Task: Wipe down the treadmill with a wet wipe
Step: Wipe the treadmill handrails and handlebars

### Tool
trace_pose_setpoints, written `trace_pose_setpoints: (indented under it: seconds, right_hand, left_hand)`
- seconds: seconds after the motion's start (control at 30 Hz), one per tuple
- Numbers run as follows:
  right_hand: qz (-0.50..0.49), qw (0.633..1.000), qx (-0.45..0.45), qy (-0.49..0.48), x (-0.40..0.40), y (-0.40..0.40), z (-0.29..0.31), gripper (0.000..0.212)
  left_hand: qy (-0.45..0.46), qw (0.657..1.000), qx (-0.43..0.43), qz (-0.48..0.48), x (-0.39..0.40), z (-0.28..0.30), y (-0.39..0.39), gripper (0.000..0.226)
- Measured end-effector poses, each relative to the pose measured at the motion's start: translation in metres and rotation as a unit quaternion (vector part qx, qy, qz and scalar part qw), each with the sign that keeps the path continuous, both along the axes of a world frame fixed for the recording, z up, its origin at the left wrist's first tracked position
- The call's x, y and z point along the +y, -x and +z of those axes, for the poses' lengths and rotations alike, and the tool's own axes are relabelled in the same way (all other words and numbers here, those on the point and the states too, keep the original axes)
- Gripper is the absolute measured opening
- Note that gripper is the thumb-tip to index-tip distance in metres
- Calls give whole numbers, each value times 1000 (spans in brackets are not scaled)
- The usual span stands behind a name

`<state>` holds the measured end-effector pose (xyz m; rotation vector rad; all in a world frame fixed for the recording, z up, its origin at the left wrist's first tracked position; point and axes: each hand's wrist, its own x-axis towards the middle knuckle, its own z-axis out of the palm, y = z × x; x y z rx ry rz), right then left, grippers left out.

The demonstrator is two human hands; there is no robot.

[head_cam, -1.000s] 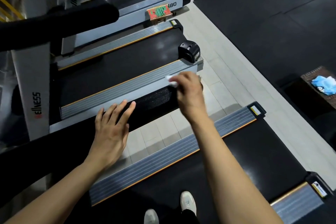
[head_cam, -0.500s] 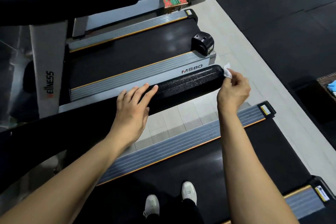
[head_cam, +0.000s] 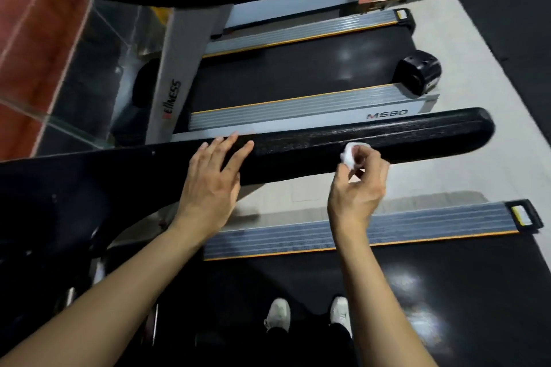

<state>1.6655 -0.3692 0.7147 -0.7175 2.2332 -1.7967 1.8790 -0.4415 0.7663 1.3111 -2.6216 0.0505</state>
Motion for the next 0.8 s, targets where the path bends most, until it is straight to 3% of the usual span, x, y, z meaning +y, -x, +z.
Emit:
trace_pose_setpoints:
  seconds: [0.1, 0.3, 0.53, 0.7, 0.8]
  right_hand:
    - [75, 997, 22, -11, -9, -57, 2, 14]
    - [179, 984, 3, -15, -14, -146, 5, 25]
    - [322, 945, 45, -17, -23, -235, 23, 35]
    - [383, 906, 168, -57, -31, -214, 35, 29]
    - [276, 935, 194, -110, -50, -138, 41, 30]
  left_hand:
    - [9, 999, -20, 42, 3, 9, -35, 76]
    - [12, 988, -41, 147, 12, 30, -101, 81]
    - [-36, 990, -15, 133, 19, 28, -135, 85]
    - [-39, 989, 22, 143, 17, 23, -133, 82]
    - [-32, 987, 25, 153, 19, 21, -129, 89]
